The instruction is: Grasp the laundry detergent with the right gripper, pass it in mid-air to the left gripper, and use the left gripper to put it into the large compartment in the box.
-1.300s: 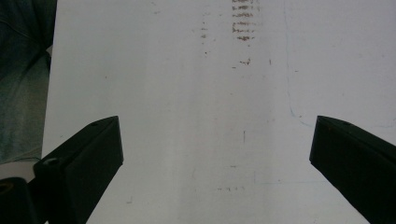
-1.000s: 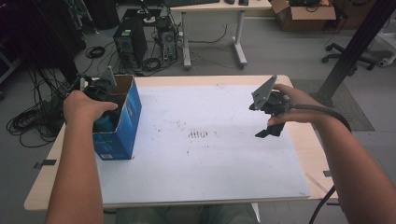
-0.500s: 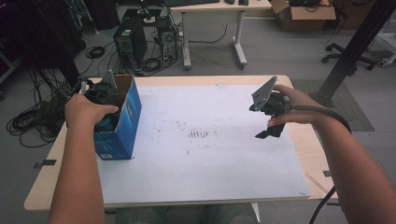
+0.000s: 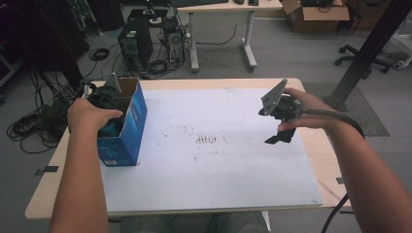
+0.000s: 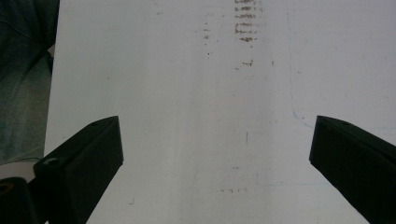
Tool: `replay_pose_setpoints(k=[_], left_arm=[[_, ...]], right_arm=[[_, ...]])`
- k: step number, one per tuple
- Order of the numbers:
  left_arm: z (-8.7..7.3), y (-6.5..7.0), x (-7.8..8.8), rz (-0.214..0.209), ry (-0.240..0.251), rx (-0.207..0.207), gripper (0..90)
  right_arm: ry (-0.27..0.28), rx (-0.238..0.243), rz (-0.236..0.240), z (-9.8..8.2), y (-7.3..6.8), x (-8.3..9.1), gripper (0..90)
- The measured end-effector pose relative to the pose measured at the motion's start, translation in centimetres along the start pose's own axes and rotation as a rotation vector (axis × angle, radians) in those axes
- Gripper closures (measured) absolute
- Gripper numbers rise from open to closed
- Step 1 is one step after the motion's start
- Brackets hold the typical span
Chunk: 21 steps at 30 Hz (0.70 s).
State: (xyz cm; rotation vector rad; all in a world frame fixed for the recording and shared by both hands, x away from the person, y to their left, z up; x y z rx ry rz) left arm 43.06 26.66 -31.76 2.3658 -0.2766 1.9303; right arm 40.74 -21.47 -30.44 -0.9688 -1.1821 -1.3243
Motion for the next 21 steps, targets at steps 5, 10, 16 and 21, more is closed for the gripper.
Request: replay_pose_setpoints(k=[5, 10, 16, 21], left_arm=[[-0.01, -0.03, 0.00, -0.002, 0.010, 0.007, 37.4], [-0.01, 0.03, 0.15, -0.008, 0.023, 0.016, 34.4], [-0.02, 0.22, 0.22, -0.003, 0.012, 0.016, 31.3], [-0.22, 0.22, 0.45, 0.007, 0.011, 0.019, 34.0]], right_arm=[[0.000, 0.000, 0.000, -0.01, -0.01, -0.05, 2.9], [0.001, 0.002, 0.002, -0.01, 0.02, -0.11, 2.9], [0.003, 0.001, 0.002, 0.00, -0.02, -0.17, 2.9], [0.007, 0.000, 0.000, -0.12, -0.04, -0.16, 2.9]])
Point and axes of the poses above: each handheld gripper's, and its own axes: x roughly backward along the jaws, z roughly out of its top, y roughly to its right, the point moved 3 cm from there along -x, roughly forward along the jaws, and after that the axes turned 14 degrees about -y, right-handed, at the moved point
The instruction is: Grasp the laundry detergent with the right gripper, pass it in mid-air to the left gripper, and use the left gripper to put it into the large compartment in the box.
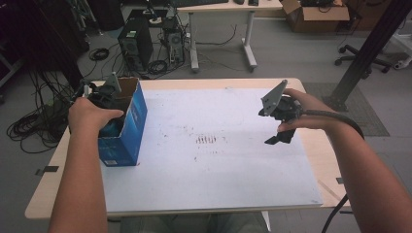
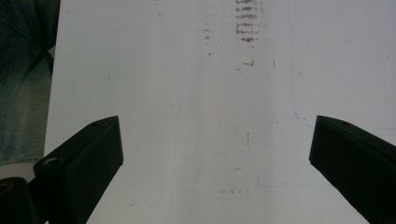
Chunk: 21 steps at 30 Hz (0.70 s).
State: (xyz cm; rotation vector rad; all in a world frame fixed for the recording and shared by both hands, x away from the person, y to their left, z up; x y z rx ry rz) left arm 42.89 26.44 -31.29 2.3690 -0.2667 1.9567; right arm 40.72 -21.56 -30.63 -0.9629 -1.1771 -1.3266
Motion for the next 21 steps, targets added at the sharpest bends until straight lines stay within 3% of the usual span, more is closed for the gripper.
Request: replay_pose_setpoints(k=[14, 21], left_arm=[[-0.5, 0.2, 1.2, -0.002, 0.020, 0.025, 26.5], [-0.8, 0.3, 1.9, 0.027, 0.034, 0.028, 25.0]], right_arm=[[0.005, 0.002, -0.004, -0.1, -0.1, 0.2, 2.9], [0.005, 0.004, -0.008, 0.0, -0.2, 0.4, 2.9]])
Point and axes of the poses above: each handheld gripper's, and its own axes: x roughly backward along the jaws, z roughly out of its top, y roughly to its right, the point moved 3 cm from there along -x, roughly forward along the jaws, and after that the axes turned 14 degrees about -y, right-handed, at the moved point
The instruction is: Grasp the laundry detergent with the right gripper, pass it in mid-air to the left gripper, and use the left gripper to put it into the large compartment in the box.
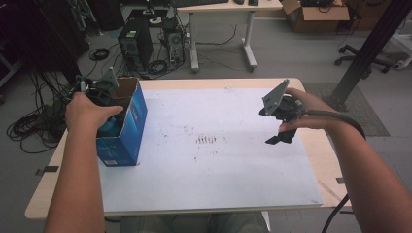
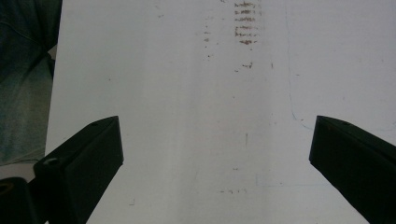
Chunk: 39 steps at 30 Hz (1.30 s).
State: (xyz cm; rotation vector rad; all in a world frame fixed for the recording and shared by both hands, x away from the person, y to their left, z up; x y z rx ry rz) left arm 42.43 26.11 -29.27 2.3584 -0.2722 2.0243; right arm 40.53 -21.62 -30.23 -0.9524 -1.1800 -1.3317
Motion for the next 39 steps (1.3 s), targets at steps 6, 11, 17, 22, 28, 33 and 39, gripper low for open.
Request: replay_pose_setpoints(k=[6, 11, 17, 22, 28, 33, 39], left_arm=[[-0.3, 0.1, 0.7, 0.010, 0.003, -0.001, 22.9], [-0.6, 0.1, 1.3, 0.019, 0.002, 0.001, 20.2], [-0.9, 0.3, 2.1, 0.017, 0.019, -0.007, 15.6], [-1.0, 0.6, 2.7, -0.011, 0.032, -0.024, 12.7], [-1.2, 1.0, 3.4, -0.042, 0.059, -0.055, 7.2], [-1.4, 1.6, 4.2, -0.043, 0.077, -0.104, 4.9], [-1.4, 2.7, 4.5, 0.004, 0.066, -0.193, 4.8]], right_arm=[[0.000, 0.003, -0.003, 0.1, 0.0, 0.2, 2.9], [-0.001, 0.005, -0.004, 0.2, 0.0, 0.3, 2.9], [-0.003, 0.005, -0.005, 0.3, 0.0, 0.4, 2.9], [-0.003, 0.008, -0.004, 0.4, 0.0, 0.4, 2.9], [-0.005, 0.007, -0.005, 0.4, 0.0, 0.5, 2.9], [-0.006, 0.006, -0.005, 0.4, -0.1, 0.5, 2.9], [-0.006, 0.003, -0.004, 0.3, -0.1, 0.6, 2.9]])
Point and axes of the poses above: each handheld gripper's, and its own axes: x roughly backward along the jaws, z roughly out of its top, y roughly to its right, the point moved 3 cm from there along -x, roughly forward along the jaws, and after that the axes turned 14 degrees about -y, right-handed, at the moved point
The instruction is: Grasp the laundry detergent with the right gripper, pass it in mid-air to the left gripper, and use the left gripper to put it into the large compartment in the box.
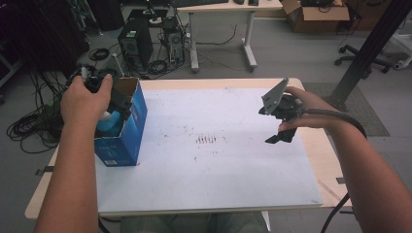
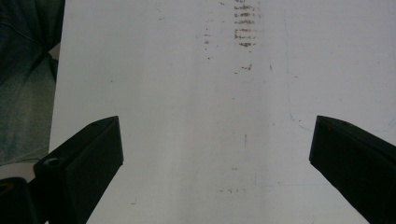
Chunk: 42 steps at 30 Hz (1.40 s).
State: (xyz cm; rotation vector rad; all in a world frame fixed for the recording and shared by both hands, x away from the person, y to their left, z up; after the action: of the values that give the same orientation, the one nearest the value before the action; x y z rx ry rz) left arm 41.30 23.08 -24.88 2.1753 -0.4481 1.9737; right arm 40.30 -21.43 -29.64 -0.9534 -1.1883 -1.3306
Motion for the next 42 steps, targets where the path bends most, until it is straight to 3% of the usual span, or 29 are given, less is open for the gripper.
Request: replay_pose_setpoints(k=[7, 9, 12, 14, 17, 19, 23, 32, 42], left_arm=[[0.7, 1.6, 0.4, 0.049, 0.003, -0.091, 4.2], [0.9, 2.1, 0.5, 0.096, -0.004, -0.118, 4.7], [1.2, 2.9, 0.8, 0.123, 0.004, -0.161, 4.7], [1.3, 3.6, 1.1, 0.126, 0.011, -0.202, 4.6], [1.5, 4.6, 1.5, 0.096, 0.022, -0.278, 4.7], [1.6, 5.3, 1.8, 0.122, 0.023, -0.309, 4.6], [2.0, 6.5, 2.4, 0.123, 0.009, -0.395, 4.5], [2.6, 9.1, 4.0, 0.134, 0.002, -0.537, 4.6], [2.7, 12.4, 5.7, 0.119, 0.003, -0.728, 4.6]], right_arm=[[-0.001, -0.006, -0.001, -0.2, -0.1, 0.2, 2.9], [-0.001, -0.005, -0.001, -0.2, -0.1, 0.2, 2.9], [-0.001, -0.006, -0.002, -0.2, -0.1, 0.2, 2.9], [-0.002, -0.006, -0.001, -0.2, -0.1, 0.2, 2.9], [-0.002, -0.005, -0.001, -0.2, -0.1, 0.2, 2.9], [-0.004, -0.008, -0.001, -0.2, -0.1, 0.2, 2.9], [-0.005, -0.008, -0.002, -0.3, -0.1, 0.3, 2.9], [-0.006, -0.009, -0.001, -0.4, 0.1, 0.3, 2.9], [-0.009, -0.017, 0.002, -0.6, 0.3, 0.2, 2.9]])
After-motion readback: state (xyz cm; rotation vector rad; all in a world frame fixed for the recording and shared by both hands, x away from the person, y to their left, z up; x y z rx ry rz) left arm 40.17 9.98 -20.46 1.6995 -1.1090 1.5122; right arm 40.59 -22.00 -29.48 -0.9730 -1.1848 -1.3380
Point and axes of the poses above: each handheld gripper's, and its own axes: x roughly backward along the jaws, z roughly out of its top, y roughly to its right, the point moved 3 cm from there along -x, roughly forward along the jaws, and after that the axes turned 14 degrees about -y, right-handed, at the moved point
